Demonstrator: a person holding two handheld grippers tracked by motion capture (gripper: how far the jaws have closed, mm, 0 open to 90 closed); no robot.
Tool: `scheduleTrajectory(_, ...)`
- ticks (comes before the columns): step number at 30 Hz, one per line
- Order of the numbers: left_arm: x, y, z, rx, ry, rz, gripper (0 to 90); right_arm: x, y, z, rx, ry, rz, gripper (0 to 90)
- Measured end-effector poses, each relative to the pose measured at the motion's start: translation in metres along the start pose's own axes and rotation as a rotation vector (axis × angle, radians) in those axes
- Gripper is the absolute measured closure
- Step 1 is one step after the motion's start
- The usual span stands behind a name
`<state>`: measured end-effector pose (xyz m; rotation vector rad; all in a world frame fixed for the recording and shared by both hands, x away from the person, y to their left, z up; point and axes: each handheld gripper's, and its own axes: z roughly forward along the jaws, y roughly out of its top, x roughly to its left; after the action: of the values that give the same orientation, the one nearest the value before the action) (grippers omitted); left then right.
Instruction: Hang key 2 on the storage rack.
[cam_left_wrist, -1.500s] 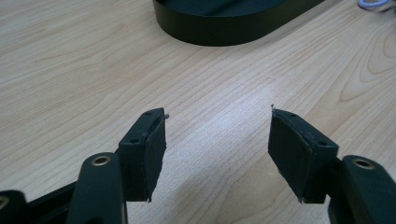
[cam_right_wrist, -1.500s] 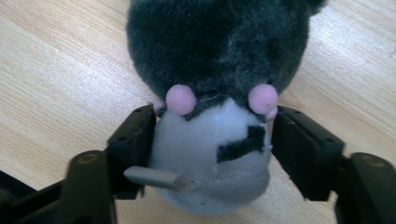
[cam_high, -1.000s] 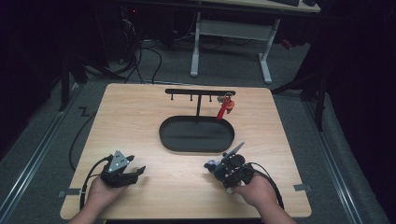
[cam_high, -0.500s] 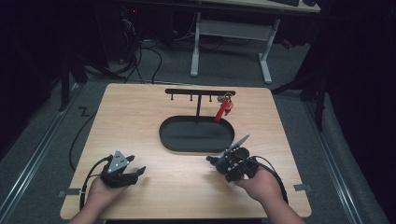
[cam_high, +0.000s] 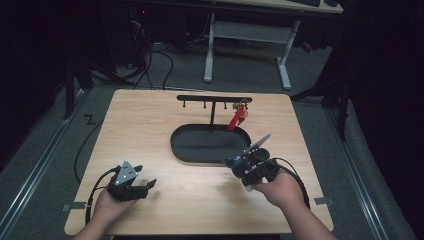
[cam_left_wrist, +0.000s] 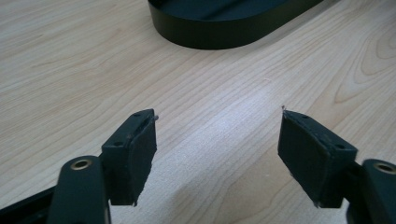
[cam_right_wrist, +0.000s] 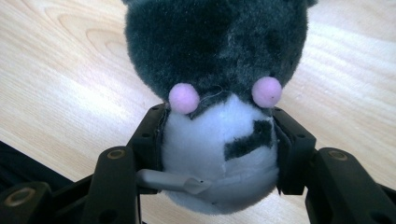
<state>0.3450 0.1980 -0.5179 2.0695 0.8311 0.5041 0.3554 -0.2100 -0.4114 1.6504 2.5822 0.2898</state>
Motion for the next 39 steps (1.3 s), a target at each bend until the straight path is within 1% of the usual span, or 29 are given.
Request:
scheduleTrajectory(1, 0.000, 0.000, 0.000, 0.000, 0.000, 0.000, 27.7, 0.001, 0.001, -0.002, -0.003, -0.002, 0.016, 47.0)
scheduleTrajectory(2, 0.000, 0.000, 0.000, 0.001, 0.000, 0.002, 27.7, 0.000, 0.003, -0.004, -0.011, -0.002, 0.004, 47.0)
scheduleTrajectory(3, 0.000, 0.000, 0.000, 0.000, 0.001, 0.003, 27.6, 0.000, 0.004, -0.005, -0.017, -0.003, 0.010, 47.1)
scheduleTrajectory(5, 0.000, 0.000, 0.001, 0.003, 0.002, 0.004, 27.7, -0.001, 0.006, -0.007, -0.021, -0.005, 0.003, 47.1)
scheduleTrajectory(6, -0.001, 0.000, 0.001, 0.005, -0.001, 0.006, 27.7, -0.001, 0.009, -0.010, -0.026, -0.010, 0.010, 47.1)
scheduleTrajectory(10, -0.001, 0.000, 0.001, 0.010, -0.004, 0.011, 27.7, -0.002, 0.014, -0.015, -0.032, -0.012, 0.004, 47.1)
scheduleTrajectory(11, -0.001, 0.000, 0.001, 0.011, -0.004, 0.013, 27.7, -0.001, 0.016, -0.016, -0.035, -0.009, 0.011, 47.1)
scheduleTrajectory(15, -0.001, 0.000, 0.001, 0.014, -0.005, 0.013, 27.6, -0.003, 0.022, -0.022, -0.045, -0.006, 0.014, 47.1)
scheduleTrajectory(16, -0.002, -0.001, 0.001, 0.011, -0.005, 0.013, 27.7, -0.003, 0.025, -0.026, -0.048, -0.004, 0.023, 47.1)
scheduleTrajectory(22, -0.002, -0.001, 0.002, 0.013, -0.007, 0.015, 27.5, -0.006, 0.033, -0.036, -0.070, -0.004, 0.023, 47.1)
scheduleTrajectory(23, -0.002, -0.001, 0.002, 0.013, -0.007, 0.016, 27.4, -0.007, 0.035, -0.039, -0.070, -0.007, 0.032, 47.2)
scheduleTrajectory(28, -0.002, -0.001, 0.001, 0.010, -0.009, 0.014, 27.0, -0.011, 0.043, -0.047, -0.085, -0.007, 0.043, 47.2)
scheduleTrajectory(32, -0.002, -0.001, 0.001, 0.012, -0.009, 0.015, 27.0, -0.012, 0.048, -0.051, -0.093, -0.008, 0.051, 47.2)
scheduleTrajectory(34, -0.002, -0.001, 0.002, 0.012, -0.009, 0.015, 27.0, -0.013, 0.051, -0.052, -0.091, -0.008, 0.045, 47.2)
scheduleTrajectory(39, -0.002, -0.001, 0.002, 0.011, -0.010, 0.019, 27.0, -0.011, 0.060, -0.055, -0.080, -0.013, 0.051, 47.2)
